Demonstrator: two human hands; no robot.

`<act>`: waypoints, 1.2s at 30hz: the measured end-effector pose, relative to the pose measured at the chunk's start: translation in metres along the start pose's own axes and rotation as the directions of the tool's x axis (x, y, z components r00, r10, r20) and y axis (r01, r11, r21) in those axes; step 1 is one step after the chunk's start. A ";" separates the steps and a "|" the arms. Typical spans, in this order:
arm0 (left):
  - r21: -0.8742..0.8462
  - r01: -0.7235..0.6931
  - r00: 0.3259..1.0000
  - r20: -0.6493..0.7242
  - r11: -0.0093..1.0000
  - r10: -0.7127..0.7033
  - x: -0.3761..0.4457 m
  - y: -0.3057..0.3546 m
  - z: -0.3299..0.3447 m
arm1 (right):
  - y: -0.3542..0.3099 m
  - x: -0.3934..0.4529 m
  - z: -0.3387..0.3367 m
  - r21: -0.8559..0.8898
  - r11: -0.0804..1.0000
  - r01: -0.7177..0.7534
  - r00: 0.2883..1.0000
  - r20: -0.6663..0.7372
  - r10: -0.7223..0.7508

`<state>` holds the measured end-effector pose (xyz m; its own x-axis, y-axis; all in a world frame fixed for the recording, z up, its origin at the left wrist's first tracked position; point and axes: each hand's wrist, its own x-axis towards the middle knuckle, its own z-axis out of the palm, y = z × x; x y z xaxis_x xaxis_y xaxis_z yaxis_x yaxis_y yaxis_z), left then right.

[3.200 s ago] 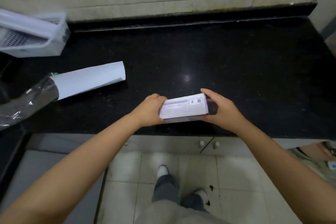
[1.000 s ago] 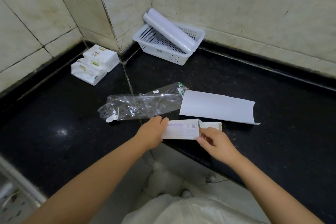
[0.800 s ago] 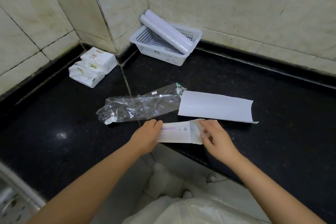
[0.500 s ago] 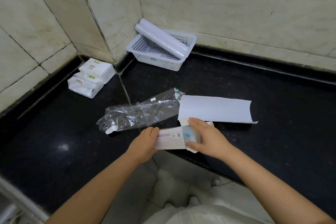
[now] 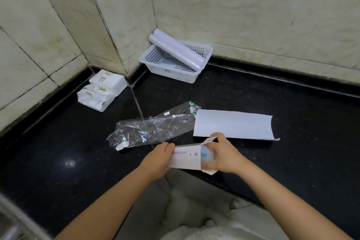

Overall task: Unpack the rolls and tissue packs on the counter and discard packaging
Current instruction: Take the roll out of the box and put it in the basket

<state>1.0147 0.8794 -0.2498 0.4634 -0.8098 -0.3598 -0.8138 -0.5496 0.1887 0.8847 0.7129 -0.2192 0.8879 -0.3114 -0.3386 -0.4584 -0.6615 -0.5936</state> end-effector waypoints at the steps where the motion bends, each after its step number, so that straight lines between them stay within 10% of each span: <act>1: 0.008 -0.001 1.000 0.002 1.000 0.001 0.000 0.000 0.000 | -0.001 0.002 0.002 -0.022 1.000 -0.012 1.000 -0.009 0.012; 26: 0.323 -0.139 0.986 0.136 0.936 0.100 0.069 0.054 -0.028 | 0.076 -0.103 -0.097 0.364 0.917 -0.166 0.836 -0.442 0.327; 36: 0.053 -0.504 0.827 -0.259 0.862 0.499 0.053 0.086 -0.072 | 0.023 -0.063 -0.080 0.465 0.883 -0.070 0.872 -0.402 0.281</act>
<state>0.9946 0.7751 -0.1870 0.0679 -0.9971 0.0332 -0.9538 -0.0551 0.2954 0.8211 0.6628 -0.1530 0.6608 -0.7314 -0.1689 -0.4853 -0.2446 -0.8394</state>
